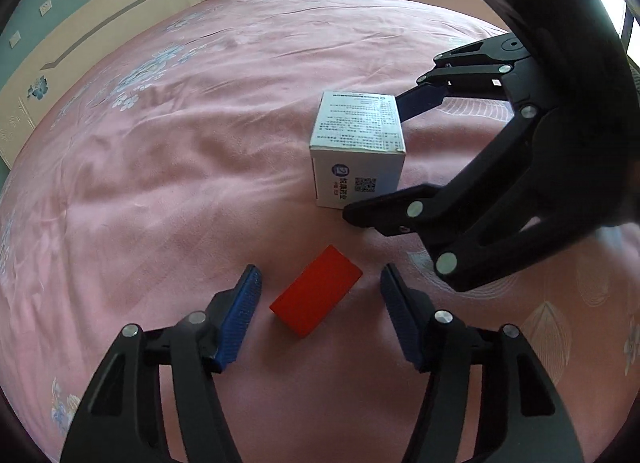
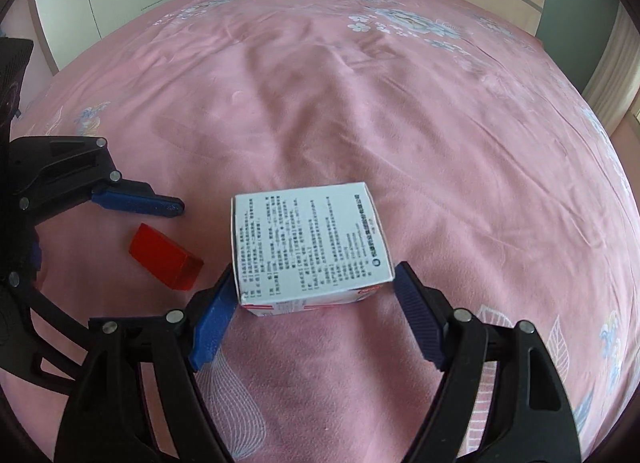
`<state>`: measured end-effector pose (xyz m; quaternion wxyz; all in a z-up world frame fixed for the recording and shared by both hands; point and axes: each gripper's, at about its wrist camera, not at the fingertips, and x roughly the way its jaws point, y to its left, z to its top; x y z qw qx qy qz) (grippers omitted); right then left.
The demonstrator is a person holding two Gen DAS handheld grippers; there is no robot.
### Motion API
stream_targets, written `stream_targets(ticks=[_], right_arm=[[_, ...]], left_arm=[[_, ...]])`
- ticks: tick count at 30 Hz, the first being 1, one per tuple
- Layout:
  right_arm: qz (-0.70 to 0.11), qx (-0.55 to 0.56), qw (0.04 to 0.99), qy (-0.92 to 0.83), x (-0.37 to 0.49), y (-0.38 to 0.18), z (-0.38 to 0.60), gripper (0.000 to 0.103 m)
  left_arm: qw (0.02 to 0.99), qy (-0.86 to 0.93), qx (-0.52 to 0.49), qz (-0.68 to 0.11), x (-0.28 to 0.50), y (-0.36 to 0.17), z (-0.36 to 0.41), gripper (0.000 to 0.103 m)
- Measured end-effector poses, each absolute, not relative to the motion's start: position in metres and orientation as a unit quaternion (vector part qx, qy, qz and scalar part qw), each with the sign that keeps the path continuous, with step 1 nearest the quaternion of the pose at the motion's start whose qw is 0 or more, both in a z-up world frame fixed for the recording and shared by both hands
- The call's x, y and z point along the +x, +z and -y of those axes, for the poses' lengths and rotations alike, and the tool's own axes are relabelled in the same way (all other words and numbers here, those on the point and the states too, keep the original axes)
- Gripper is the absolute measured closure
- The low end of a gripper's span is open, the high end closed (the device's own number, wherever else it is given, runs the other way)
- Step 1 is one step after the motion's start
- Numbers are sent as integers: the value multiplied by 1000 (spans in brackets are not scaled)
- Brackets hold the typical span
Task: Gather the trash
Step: 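Grasp the red block with the left gripper while the right grasps the white medicine box, then carry the red block in the left gripper while the right carries the white box to the bin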
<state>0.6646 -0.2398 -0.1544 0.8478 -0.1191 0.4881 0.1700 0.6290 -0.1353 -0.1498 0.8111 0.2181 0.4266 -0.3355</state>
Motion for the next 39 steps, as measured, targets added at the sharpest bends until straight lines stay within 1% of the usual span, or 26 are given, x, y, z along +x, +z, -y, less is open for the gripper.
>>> stream_targets(ticks=[1, 2, 3, 4, 5, 13, 18, 26, 34, 39], right_arm=[[-487, -115, 849, 171, 666, -156, 240, 26], [-484, -111, 851, 173, 667, -156, 241, 28], [-482, -109, 852, 174, 666, -156, 241, 36], [-484, -108, 851, 174, 666, -156, 241, 39], [-485, -103, 850, 176, 666, -156, 241, 47], [-483, -84, 858, 155, 645, -146, 246, 48], [-474, -88, 863, 151, 619, -117, 245, 48], [-439, -107, 880, 145, 558, -36, 226, 48], [-388, -134, 900, 149, 478, 62, 199, 48], [-360, -159, 907, 149, 423, 114, 182, 48]], left_arm=[[813, -332, 216, -426, 630, -150, 135, 60], [815, -330, 210, -428, 630, -151, 135, 61], [817, -328, 204, -429, 630, -151, 134, 61], [818, -325, 200, -431, 628, -151, 133, 61], [818, -323, 196, -433, 626, -150, 132, 61], [832, -276, 158, -455, 608, -141, 116, 62], [847, -244, 133, -453, 591, -113, 93, 62], [875, -185, 95, -438, 552, -36, 56, 62], [910, -151, 81, -378, 475, 66, 31, 62], [923, -137, 81, -350, 424, 118, 23, 62]])
